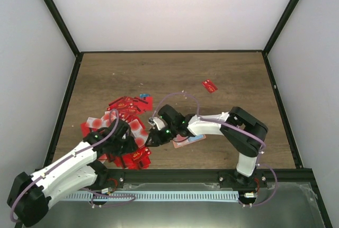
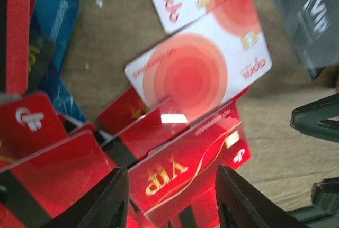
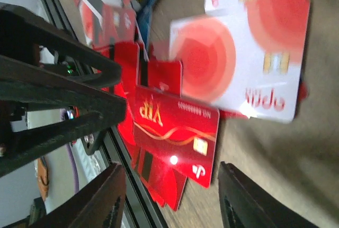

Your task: Put the credit cards into the card holder

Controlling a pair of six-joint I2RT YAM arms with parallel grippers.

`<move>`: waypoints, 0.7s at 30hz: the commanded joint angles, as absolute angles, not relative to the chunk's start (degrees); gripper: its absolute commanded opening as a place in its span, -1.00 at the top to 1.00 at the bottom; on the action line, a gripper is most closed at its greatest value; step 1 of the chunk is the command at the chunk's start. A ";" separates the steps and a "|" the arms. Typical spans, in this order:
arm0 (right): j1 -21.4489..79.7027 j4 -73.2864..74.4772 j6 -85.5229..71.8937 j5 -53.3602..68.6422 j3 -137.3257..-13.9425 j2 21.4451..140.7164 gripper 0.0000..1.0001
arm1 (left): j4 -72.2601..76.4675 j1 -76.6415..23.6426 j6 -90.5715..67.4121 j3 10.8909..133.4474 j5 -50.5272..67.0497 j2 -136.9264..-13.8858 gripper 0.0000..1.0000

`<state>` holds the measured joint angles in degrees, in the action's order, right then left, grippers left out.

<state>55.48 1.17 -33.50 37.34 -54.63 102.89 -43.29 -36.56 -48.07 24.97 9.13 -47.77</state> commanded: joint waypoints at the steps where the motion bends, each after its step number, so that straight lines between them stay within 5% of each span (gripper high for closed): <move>1: 57.65 0.85 -35.53 36.83 -52.13 101.86 -0.03 | -48.97 -41.45 -50.72 25.41 7.20 -46.96 0.14; 13: 58.75 -0.97 -37.62 36.29 -51.68 103.89 -0.12 | -47.99 -46.13 -53.24 23.10 3.06 -47.41 0.61; 21: 58.87 -2.19 -38.28 36.94 -51.74 105.26 -0.13 | -44.24 -46.13 -53.48 20.01 2.83 -48.81 0.69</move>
<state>58.28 -0.89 -37.47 36.99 -51.51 104.12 -46.39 -45.80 -52.77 21.74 3.53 -48.47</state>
